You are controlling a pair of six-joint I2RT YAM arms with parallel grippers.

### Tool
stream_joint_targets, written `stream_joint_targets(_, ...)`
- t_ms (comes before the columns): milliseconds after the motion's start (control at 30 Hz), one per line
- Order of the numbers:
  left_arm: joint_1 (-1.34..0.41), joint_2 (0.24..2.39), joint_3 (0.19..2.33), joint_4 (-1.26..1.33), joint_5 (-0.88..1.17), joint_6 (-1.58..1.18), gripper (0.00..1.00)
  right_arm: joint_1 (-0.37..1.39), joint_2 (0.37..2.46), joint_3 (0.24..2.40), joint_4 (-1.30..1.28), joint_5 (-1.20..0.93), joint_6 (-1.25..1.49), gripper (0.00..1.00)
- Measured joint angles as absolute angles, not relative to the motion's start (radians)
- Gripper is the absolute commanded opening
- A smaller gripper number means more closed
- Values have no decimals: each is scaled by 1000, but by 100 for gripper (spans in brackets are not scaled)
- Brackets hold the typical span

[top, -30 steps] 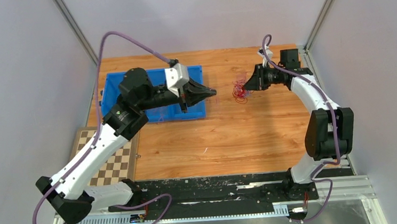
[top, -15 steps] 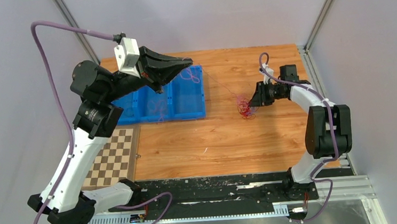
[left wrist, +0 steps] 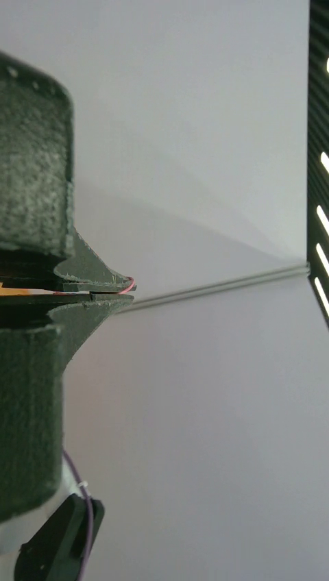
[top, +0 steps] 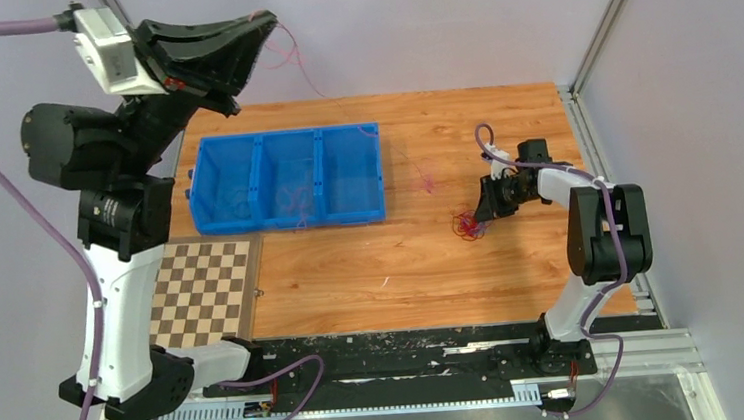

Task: Untangle the cables

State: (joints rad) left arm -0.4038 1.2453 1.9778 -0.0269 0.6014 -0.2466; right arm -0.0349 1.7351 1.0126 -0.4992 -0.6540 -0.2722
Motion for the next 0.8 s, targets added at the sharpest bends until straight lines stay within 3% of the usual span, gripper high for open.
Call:
stream_joint_targets(100,-394,1249,2032,-39,535,-226,0,-35,1761,1012,-502,-619,-286,10)
stream_joint_targets(167,-390,1258,2071,-46,486,-202,0,-35,1766,1012,-505,-601,-294,1)
stream_joint_targets(267,-386,1275,2120,-61,410,-147,0,-35,1766,1012,-507,-582,-305,0)
stream_joint_targets(367,-383,1285,2141,-72,358,-100,0,-35,1766,1012,-511,-574,-317,14)
stream_joint_targets(500,-380,1283,2126,-90,360,-80,0,-35,1764,1018,-546,-607,-346,53)
stream_joint_targets(567,-379,1259,2069,-82,392,-87,0,-33,1745,1021,-564,-642,-356,65)
stream_joint_targets(733,-379,1207,1934,-77,477,-134,0,9,1587,1049,-595,-710,-378,86)
stream_joint_targets(800,-379,1207,1919,-70,494,-155,0,52,1512,1085,-593,-736,-392,90)
